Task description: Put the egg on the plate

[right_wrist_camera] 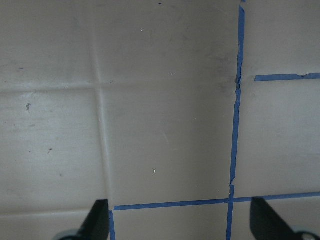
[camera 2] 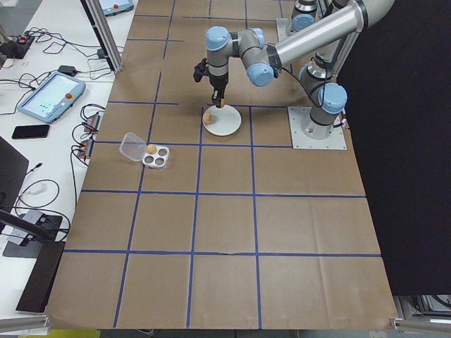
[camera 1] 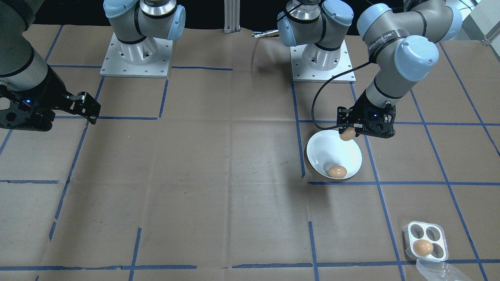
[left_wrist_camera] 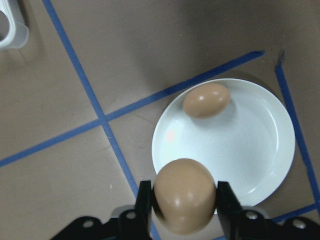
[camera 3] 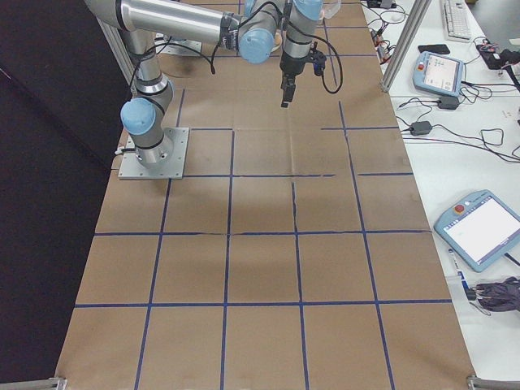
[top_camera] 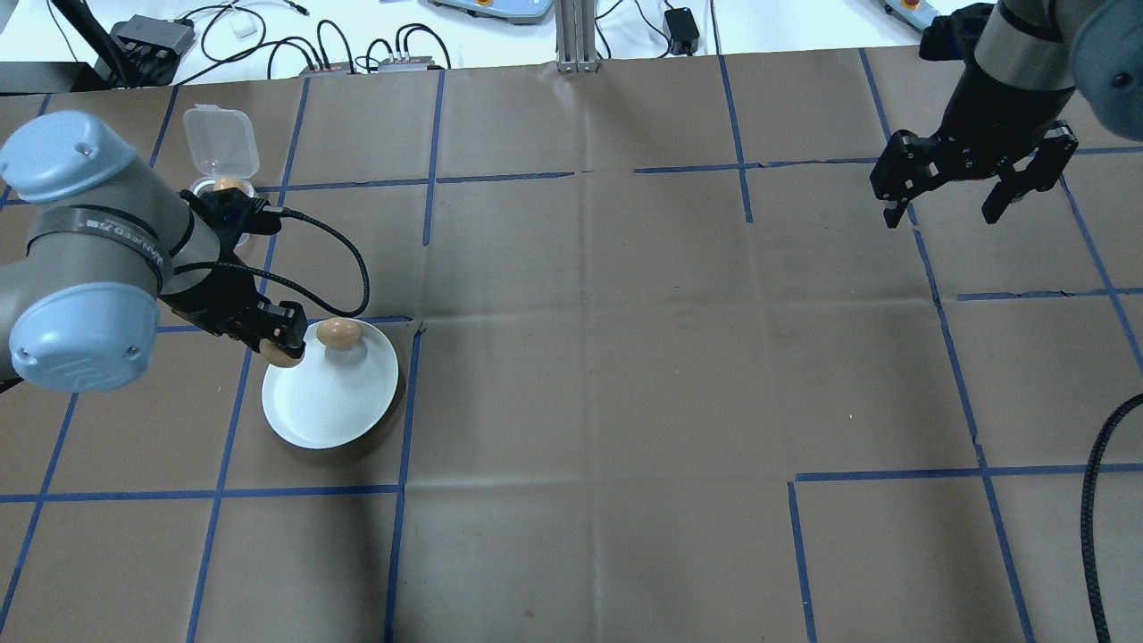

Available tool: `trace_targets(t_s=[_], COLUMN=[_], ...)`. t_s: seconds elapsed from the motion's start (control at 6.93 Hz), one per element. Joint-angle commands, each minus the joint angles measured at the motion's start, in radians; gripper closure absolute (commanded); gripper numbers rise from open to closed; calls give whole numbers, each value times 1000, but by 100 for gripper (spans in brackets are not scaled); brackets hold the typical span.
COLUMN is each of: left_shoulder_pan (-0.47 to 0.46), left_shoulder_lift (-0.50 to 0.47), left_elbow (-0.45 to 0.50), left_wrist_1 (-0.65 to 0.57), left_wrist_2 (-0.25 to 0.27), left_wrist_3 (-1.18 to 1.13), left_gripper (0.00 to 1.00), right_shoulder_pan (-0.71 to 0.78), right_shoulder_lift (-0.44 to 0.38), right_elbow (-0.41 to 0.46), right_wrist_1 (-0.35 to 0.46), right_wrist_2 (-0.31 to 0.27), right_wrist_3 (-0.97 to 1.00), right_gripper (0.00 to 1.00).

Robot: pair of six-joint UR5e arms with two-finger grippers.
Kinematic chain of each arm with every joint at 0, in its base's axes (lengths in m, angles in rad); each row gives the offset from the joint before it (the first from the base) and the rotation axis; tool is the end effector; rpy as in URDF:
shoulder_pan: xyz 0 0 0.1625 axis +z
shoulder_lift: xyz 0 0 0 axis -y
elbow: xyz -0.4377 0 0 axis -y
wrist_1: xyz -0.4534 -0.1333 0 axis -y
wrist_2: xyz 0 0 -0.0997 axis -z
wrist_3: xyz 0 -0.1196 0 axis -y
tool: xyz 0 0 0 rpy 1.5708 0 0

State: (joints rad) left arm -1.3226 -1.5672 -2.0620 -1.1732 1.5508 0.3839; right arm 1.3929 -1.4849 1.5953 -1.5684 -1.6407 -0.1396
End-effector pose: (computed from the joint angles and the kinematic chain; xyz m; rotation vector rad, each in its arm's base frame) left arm -0.0118 -0.5059 0.2597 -0.2083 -3.0852 -0.1227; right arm 0.0214 -0.5869 0.4189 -0.0530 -3.0843 -0.1890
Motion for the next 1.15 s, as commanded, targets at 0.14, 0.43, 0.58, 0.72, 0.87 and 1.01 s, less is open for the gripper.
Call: trace_targets(t_s=[0.14,0.43,0.58,0.72,0.87,1.01], left_shoulder_pan=[-4,-4,-3,-3,-3,-3], left_shoulder_lift=[-42,-101,-114,-114,-108,-90], left_elbow=[-125,-156,-164,-164,-153,-136], left_wrist_1=[120,271,305,313,311,310], left_wrist_2=[-11,-2,-1,-1,5,5], left_wrist_3=[-106,-105,-105,-105,-103,-103], left_gripper=[72,68,50,6,0,0], right_shoulder_pan=[0,0,0,0,0,0], right_shoulder_lift=[0,0,0,0,0,0], right_elbow=[0,0,0,0,0,0], right_wrist_1=[-1,-1,-1,1,1,1], right_wrist_2=[-1,1,-1,-1,1,-1], right_wrist_3=[0,0,0,0,0,0], right_gripper=[0,0,0,0,0,0])
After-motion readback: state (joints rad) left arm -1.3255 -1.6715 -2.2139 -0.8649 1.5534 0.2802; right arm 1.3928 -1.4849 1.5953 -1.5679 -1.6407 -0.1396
